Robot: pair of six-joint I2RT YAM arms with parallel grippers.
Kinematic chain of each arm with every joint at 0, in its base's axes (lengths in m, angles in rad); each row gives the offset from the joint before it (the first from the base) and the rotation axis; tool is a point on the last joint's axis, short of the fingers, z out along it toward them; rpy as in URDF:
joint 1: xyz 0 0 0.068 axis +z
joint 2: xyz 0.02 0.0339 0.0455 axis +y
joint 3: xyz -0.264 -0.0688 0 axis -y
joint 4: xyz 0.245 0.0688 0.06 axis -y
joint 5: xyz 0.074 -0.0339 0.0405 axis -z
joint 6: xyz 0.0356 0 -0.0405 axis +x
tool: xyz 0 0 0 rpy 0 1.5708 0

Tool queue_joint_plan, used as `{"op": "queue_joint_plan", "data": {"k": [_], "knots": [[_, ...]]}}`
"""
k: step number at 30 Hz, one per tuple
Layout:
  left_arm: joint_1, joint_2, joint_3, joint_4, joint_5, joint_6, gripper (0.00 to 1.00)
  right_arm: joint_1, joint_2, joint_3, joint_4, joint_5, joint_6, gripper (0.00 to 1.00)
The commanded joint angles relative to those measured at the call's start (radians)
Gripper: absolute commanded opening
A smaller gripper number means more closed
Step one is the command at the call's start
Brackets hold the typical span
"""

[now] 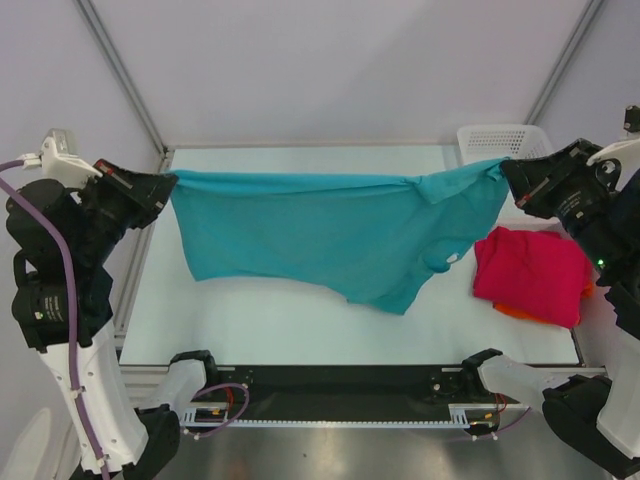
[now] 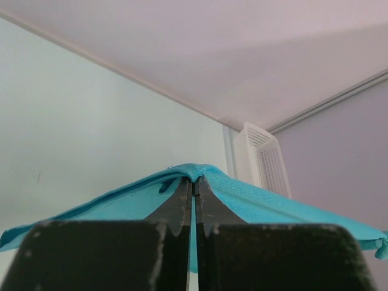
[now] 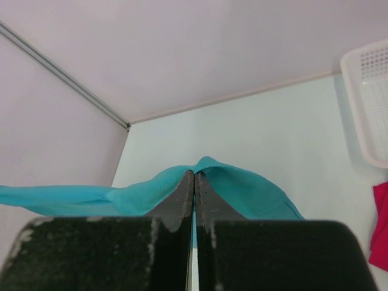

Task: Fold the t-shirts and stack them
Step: Flatten out the tshirt

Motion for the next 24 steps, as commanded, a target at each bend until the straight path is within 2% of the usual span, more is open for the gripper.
{"op": "queue_joint_plan", "data": {"k": [1, 15, 21, 23, 24], "knots": [[0.011, 0.007, 0.020, -0.005, -0.022, -0.056, 0.00, -0.004, 0.004, 0.048, 0.000, -0.016, -0.003, 0.00], [0.010, -0.081, 0.069, -0.040, 0.034, -0.105, 0.00, -0.007, -0.056, 0.116, -0.032, -0.094, 0.044, 0.00], [0.010, -0.085, 0.190, -0.102, 0.026, -0.064, 0.00, -0.056, -0.065, 0.150, -0.055, -0.180, 0.037, 0.00], [0.010, -0.032, 0.287, -0.129, 0.040, -0.039, 0.00, -0.065, -0.029, 0.255, -0.092, -0.221, 0.008, 0.00], [0.008, 0.031, 0.328, -0.140, 0.064, -0.030, 0.00, -0.067, 0.041, 0.310, -0.117, -0.229, -0.017, 0.00]]}}
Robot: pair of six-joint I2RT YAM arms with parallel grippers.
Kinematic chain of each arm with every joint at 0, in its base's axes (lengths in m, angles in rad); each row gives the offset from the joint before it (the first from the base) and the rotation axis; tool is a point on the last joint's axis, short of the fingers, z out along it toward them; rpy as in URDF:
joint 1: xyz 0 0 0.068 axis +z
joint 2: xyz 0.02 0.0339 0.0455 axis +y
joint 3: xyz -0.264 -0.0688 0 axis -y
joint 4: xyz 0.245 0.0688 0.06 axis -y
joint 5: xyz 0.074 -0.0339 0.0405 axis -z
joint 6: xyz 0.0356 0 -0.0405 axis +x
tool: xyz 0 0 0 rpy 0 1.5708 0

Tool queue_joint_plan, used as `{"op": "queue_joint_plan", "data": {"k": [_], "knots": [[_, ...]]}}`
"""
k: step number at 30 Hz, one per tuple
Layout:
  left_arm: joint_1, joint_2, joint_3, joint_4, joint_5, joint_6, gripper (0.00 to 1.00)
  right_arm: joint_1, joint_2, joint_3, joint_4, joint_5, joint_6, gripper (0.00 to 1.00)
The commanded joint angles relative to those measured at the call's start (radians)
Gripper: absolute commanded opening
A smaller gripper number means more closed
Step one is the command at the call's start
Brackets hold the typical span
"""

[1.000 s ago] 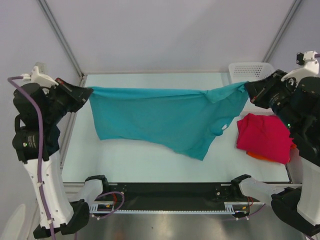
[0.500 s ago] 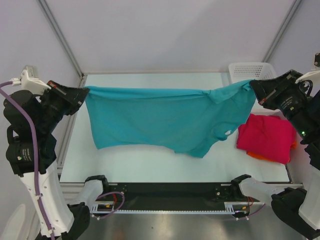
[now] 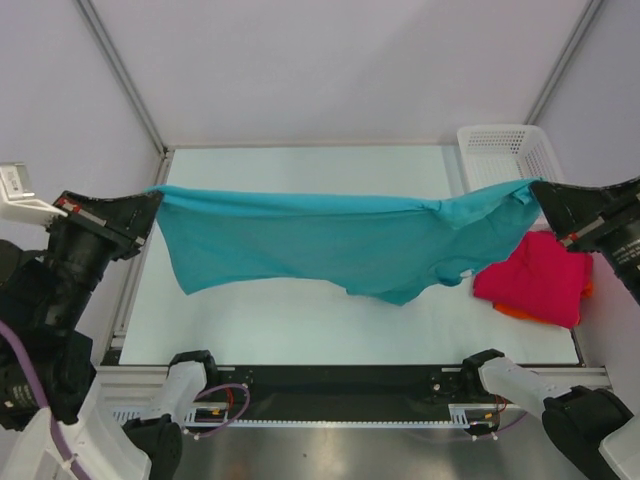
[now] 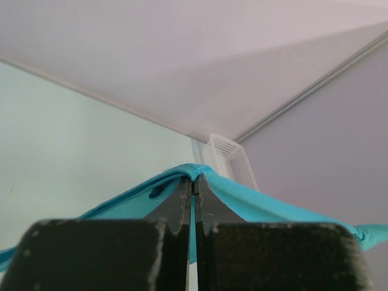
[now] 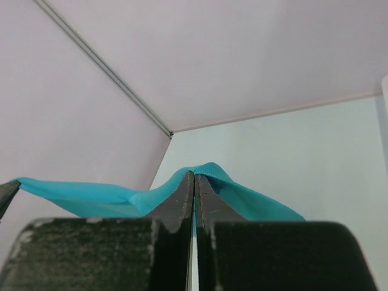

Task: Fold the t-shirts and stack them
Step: Flatten out the tshirt

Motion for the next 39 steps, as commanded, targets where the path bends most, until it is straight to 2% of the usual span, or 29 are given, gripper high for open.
{"op": "queue_joint_plan", "data": {"k": [1, 3, 4, 7, 9, 11, 16, 22, 32, 39], "knots": [[0.009, 0.148, 0.214, -0.055, 0.080, 0.043, 0.00, -0.018, 0.137, 0.248, -0.058, -0.099, -0.069, 0.00], [0.009, 0.278, 0.319, -0.118, 0.114, 0.100, 0.00, -0.018, 0.209, 0.303, -0.106, -0.127, -0.071, 0.00], [0.009, 0.316, 0.400, -0.170, 0.111, 0.125, 0.00, -0.018, 0.212, 0.277, -0.097, -0.162, -0.071, 0.00], [0.002, 0.389, 0.426, -0.181, 0.057, 0.155, 0.00, -0.016, 0.228, 0.237, -0.024, -0.139, -0.097, 0.00], [0.002, 0.469, 0.451, -0.180, 0.031, 0.168, 0.00, -0.018, 0.267, 0.290, -0.029, -0.107, -0.122, 0.00], [0.002, 0.533, 0.511, -0.190, 0.005, 0.177, 0.00, -0.018, 0.329, 0.336, -0.035, -0.089, -0.143, 0.00], [0.003, 0.690, 0.646, -0.191, -0.078, 0.194, 0.00, -0.018, 0.380, 0.329, 0.011, -0.009, -0.172, 0.00], [0.003, 0.704, 0.658, -0.181, -0.067, 0.192, 0.00, -0.016, 0.398, 0.330, 0.043, 0.014, -0.169, 0.00], [0.003, 0.739, 0.623, -0.152, 0.048, 0.182, 0.00, -0.053, 0.467, 0.326, 0.097, 0.040, -0.175, 0.00], [0.003, 0.641, 0.549, -0.155, 0.069, 0.183, 0.00, -0.057, 0.398, 0.268, 0.097, 0.013, -0.140, 0.00]]}}
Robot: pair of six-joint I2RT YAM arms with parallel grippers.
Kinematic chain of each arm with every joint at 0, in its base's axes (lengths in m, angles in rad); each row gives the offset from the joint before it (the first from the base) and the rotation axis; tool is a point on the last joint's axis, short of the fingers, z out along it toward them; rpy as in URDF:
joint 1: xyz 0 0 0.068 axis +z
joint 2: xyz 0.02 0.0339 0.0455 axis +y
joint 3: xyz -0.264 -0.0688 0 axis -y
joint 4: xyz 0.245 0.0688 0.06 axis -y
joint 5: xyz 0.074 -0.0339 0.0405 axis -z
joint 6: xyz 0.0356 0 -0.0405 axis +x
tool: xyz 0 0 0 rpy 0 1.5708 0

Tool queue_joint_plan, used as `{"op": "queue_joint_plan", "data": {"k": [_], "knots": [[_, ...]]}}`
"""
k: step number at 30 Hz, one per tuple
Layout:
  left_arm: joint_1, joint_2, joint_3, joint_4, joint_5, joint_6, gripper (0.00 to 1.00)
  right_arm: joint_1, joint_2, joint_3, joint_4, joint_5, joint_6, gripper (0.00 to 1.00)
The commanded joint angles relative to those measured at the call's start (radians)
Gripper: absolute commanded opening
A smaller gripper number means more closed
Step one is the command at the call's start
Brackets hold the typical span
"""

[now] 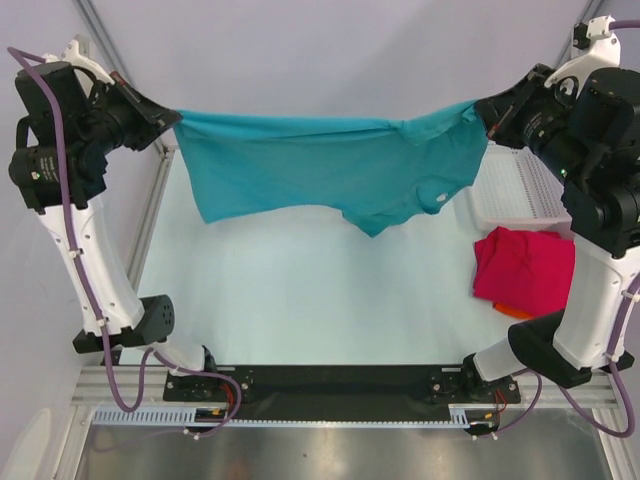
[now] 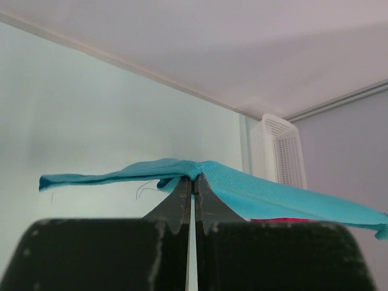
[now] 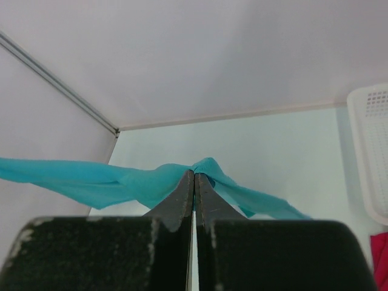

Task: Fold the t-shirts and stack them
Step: Flatten out the tshirt

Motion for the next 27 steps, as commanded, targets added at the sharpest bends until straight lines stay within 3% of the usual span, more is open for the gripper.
{"op": "queue_joint_plan", "data": {"k": [1, 6, 10, 12, 16, 20, 23, 27], "knots": [[0.002, -0.104, -0.055, 0.023, 0.037, 0.020, 0.00, -0.004, -0.076, -0.029, 0.035, -0.020, 0.014, 0.00], [-0.061, -0.264, -0.173, 0.010, 0.013, 0.023, 0.00, 0.008, -0.235, -0.242, 0.040, -0.133, 0.089, 0.00], [-0.130, -0.371, -0.266, -0.016, -0.140, 0.046, 0.00, 0.009, -0.359, -0.373, 0.029, -0.159, 0.121, 0.00], [-0.228, -0.399, -0.297, -0.040, -0.220, 0.061, 0.00, 0.006, -0.387, -0.388, -0.010, -0.149, 0.123, 0.00], [-0.369, -0.396, -0.362, -0.047, -0.461, 0.130, 0.00, -0.006, -0.355, -0.306, -0.093, -0.133, 0.089, 0.00], [-0.485, -0.367, -0.368, -0.008, -0.740, 0.216, 0.00, -0.011, -0.275, -0.166, -0.192, -0.013, 0.026, 0.00], [-0.507, -0.336, -0.339, 0.047, -0.790, 0.281, 0.00, -0.011, -0.220, -0.114, -0.210, 0.098, -0.029, 0.00], [-0.533, -0.232, -0.181, 0.053, -0.797, 0.290, 0.00, 0.002, -0.124, -0.004, -0.195, 0.156, -0.047, 0.00]]}}
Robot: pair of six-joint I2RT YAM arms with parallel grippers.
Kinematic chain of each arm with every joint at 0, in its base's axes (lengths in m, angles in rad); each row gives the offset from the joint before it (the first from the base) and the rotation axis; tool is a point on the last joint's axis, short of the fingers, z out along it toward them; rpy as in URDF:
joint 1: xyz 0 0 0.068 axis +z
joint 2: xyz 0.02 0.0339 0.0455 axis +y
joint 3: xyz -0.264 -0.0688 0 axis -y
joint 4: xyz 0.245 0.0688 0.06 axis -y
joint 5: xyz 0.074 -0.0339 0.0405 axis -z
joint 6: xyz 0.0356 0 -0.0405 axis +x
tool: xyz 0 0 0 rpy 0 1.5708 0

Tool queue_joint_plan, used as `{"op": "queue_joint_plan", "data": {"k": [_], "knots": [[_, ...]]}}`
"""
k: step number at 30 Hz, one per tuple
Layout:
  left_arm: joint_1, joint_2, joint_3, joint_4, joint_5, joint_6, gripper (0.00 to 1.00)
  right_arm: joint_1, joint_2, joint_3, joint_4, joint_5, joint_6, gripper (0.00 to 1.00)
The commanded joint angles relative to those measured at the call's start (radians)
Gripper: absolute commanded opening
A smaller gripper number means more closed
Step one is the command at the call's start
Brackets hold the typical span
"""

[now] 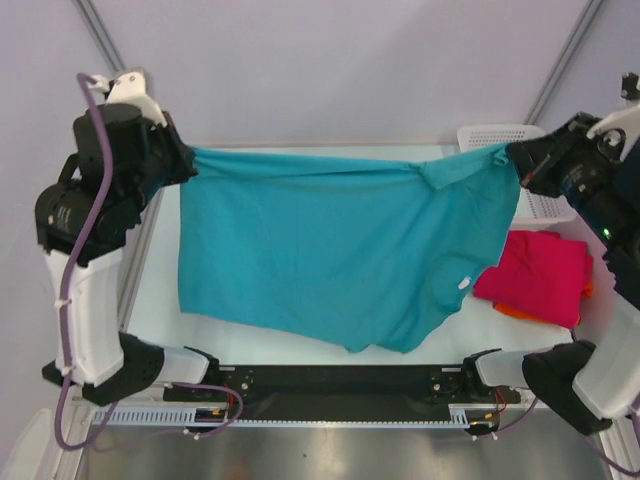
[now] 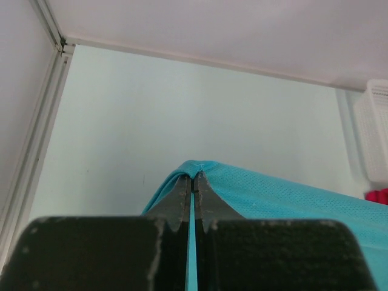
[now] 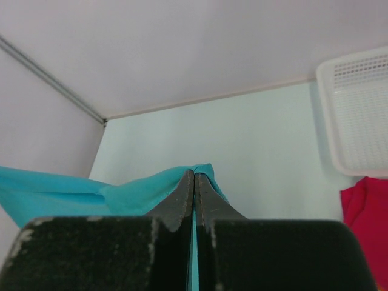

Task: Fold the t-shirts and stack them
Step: Flatten out the tshirt

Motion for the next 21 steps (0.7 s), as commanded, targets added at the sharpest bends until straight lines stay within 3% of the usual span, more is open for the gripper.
{"op": "queue_joint_plan", "data": {"k": [1, 5, 9, 15, 16, 21], "knots": [[-0.026, 0.082, 0.140, 0.072, -0.123, 0.076, 0.00, 0.010, 0.098, 0.109, -0.027, 0.135, -0.062, 0.00], [-0.027, 0.110, 0.175, 0.124, -0.157, 0.099, 0.00, 0.024, 0.167, 0.164, -0.007, 0.219, -0.073, 0.00], [-0.026, 0.125, 0.224, 0.199, -0.233, 0.141, 0.00, 0.026, 0.158, 0.098, 0.125, 0.285, -0.070, 0.00], [-0.006, 0.229, 0.279, 0.213, -0.215, 0.122, 0.00, 0.018, 0.305, 0.138, 0.179, 0.310, -0.079, 0.00], [0.008, 0.244, 0.279, 0.215, -0.195, 0.116, 0.00, 0.012, 0.324, 0.138, 0.188, 0.312, -0.083, 0.00], [0.267, 0.384, 0.250, 0.261, 0.218, -0.043, 0.00, -0.123, 0.440, 0.141, 0.243, 0.237, -0.062, 0.00]]}}
